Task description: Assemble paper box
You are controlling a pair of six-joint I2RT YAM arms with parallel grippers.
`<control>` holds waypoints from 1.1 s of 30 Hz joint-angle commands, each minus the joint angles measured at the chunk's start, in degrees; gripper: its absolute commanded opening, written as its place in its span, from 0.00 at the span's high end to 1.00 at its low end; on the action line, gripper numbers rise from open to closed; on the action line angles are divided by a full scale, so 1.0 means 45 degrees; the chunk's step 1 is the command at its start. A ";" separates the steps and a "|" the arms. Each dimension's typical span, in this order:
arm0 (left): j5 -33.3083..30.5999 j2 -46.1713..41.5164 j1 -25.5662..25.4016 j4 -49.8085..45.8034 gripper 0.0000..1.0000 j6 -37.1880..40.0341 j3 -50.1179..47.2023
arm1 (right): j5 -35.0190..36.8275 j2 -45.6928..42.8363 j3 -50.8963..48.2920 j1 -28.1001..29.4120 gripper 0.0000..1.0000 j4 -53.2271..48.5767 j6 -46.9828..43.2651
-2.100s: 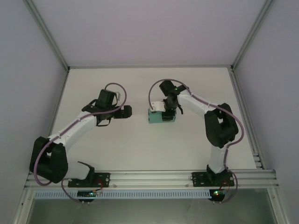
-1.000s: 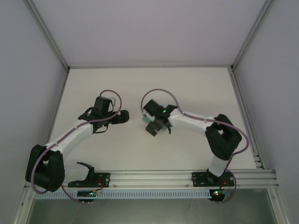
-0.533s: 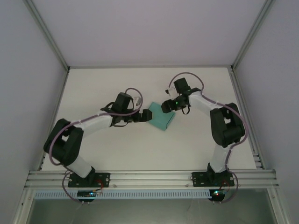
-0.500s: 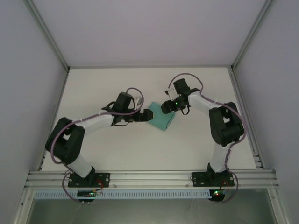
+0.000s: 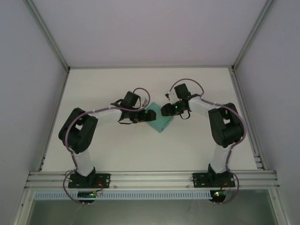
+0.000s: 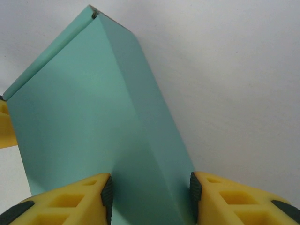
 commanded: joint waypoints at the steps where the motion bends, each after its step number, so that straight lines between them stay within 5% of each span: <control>1: -0.0799 0.0480 -0.0038 -0.0137 0.16 0.0048 0.0531 | 0.0484 0.0138 -0.1019 0.0782 0.56 -0.0450 0.0935; 15: -0.1688 0.2092 -0.0034 -0.0087 0.41 -0.0487 0.1045 | 0.0208 0.0495 -0.1274 0.1194 0.65 0.0450 0.1931; 29: 0.0315 0.2309 0.0610 0.2712 0.99 -0.1506 -0.0416 | -0.0369 0.0816 -0.1637 0.1014 0.69 0.1704 0.2535; 33: 0.0547 0.2044 0.0628 0.3290 1.00 -0.1651 -0.0729 | -0.0375 0.0737 -0.1705 0.1029 0.69 0.1865 0.2721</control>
